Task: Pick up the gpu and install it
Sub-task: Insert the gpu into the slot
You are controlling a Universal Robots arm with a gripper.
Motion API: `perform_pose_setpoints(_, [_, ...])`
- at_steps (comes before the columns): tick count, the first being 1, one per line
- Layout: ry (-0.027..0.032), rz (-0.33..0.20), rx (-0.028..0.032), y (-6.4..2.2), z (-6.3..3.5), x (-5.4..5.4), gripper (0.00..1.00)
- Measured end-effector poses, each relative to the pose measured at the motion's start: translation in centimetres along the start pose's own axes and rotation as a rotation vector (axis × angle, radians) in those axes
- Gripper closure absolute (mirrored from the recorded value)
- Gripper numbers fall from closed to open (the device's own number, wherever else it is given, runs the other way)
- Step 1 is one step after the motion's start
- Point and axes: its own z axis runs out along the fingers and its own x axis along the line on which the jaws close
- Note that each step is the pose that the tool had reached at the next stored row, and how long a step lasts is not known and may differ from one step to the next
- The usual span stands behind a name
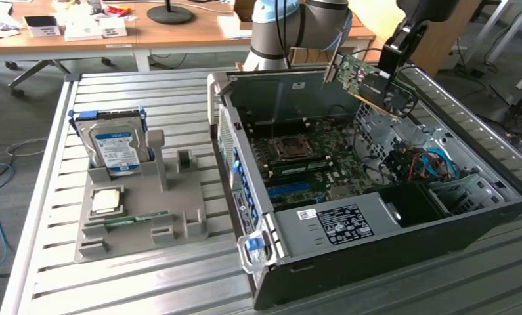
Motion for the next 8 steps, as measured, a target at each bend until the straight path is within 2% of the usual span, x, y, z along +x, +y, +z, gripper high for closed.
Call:
perform_pose_setpoints(3, [0.0004,-0.010,-0.0002,0.00,0.00,0.00,0.73])
perform_pose_setpoints(8, [0.0029,-0.064,-0.0015,0.00,0.00,0.00,0.73])
